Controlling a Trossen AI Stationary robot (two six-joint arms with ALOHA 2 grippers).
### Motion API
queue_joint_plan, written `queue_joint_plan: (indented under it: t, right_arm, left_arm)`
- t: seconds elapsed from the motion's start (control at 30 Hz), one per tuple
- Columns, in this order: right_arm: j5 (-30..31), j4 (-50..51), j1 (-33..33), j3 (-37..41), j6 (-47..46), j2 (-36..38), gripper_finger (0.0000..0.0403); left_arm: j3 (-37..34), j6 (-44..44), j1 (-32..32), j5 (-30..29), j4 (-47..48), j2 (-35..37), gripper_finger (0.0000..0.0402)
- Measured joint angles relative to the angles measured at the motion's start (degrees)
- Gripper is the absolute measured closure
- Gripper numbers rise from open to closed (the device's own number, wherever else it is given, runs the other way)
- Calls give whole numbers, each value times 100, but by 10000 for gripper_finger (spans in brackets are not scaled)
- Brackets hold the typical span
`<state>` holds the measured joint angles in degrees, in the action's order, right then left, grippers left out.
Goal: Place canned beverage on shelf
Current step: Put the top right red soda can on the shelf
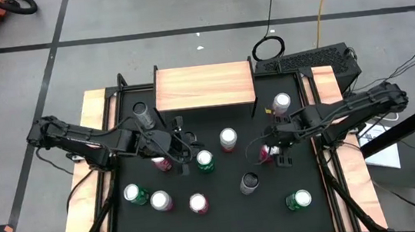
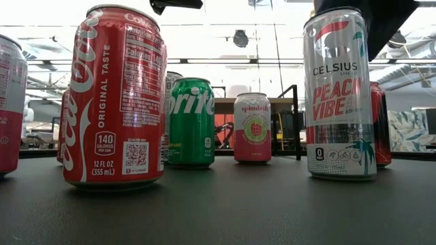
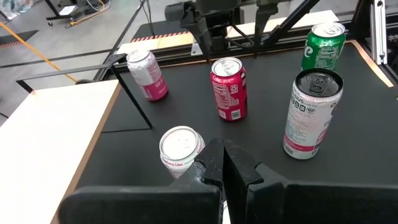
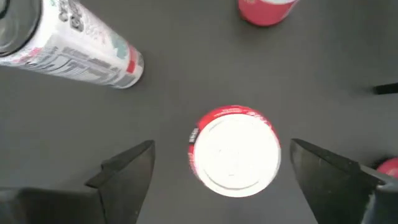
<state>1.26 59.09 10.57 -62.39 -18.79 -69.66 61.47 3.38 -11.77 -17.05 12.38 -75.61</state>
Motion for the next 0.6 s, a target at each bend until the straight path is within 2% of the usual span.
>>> queue_joint_plan:
  t: [0.6]
  right_arm:
    - [6,136,-165,0,21,-562,53]
  left_arm:
    - [0,4,0,1,-39,2,401]
